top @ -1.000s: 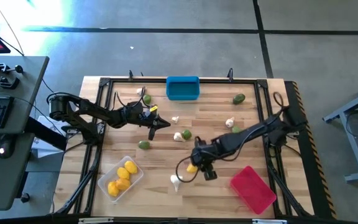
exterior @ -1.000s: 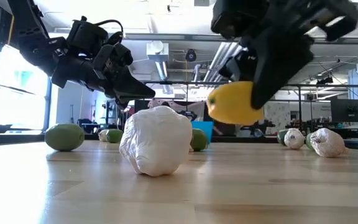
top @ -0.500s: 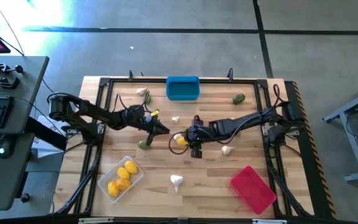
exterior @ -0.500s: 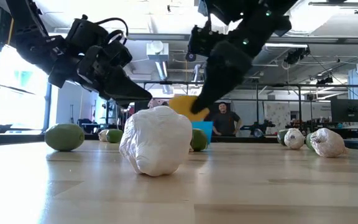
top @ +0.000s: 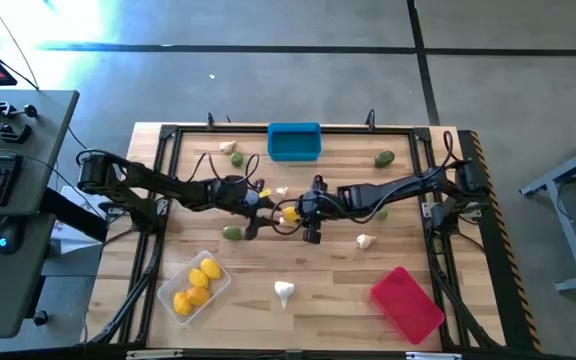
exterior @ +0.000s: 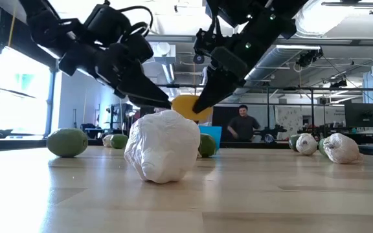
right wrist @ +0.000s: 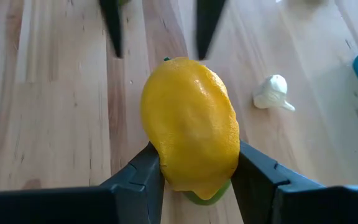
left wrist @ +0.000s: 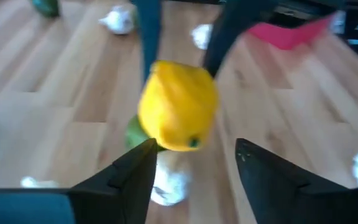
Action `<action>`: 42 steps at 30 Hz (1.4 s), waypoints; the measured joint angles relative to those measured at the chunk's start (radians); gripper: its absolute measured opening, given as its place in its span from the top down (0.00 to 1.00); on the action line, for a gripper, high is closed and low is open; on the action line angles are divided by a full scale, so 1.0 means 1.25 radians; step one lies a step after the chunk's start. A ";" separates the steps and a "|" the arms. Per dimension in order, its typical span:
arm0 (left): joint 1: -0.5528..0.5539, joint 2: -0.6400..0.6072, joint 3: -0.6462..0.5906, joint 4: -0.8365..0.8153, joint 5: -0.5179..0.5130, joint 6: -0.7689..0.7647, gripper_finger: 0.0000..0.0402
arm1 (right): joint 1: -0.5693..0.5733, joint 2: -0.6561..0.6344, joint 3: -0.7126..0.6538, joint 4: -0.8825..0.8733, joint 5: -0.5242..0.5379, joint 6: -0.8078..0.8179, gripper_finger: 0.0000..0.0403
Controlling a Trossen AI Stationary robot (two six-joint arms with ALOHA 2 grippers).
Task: Sort produce into baskets
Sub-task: Put the lemon into the transparent bin
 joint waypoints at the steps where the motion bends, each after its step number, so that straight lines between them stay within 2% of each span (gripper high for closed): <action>1: -0.002 0.000 0.005 -0.008 -0.019 -0.001 0.47 | 0.000 0.000 0.000 0.000 0.000 0.000 0.67; 7: -0.005 0.000 0.017 -0.006 -0.036 -0.030 0.42 | 0.000 0.000 0.000 0.017 0.004 0.004 0.67; 19: -0.037 0.000 0.017 0.033 -0.077 -0.043 0.42 | 0.001 -0.001 0.000 0.097 0.001 0.018 0.67; 23: -0.038 0.000 0.017 0.035 -0.076 -0.059 0.47 | 0.001 -0.001 0.000 0.099 0.000 0.018 0.67; 28: -0.044 0.000 0.017 0.035 -0.076 -0.058 0.60 | 0.003 -0.001 0.000 0.102 -0.001 0.020 0.66; 33: -0.044 -0.013 0.016 0.027 -0.070 -0.039 0.70 | 0.013 0.000 0.000 0.112 0.018 0.021 0.57; 38: -0.036 -0.070 0.016 -0.031 -0.052 -0.013 0.72 | 0.029 -0.008 0.000 0.122 0.054 0.008 0.44; 42: -0.036 -0.129 0.017 -0.139 -0.021 -0.003 0.72 | 0.040 -0.043 0.000 0.111 0.054 0.012 0.41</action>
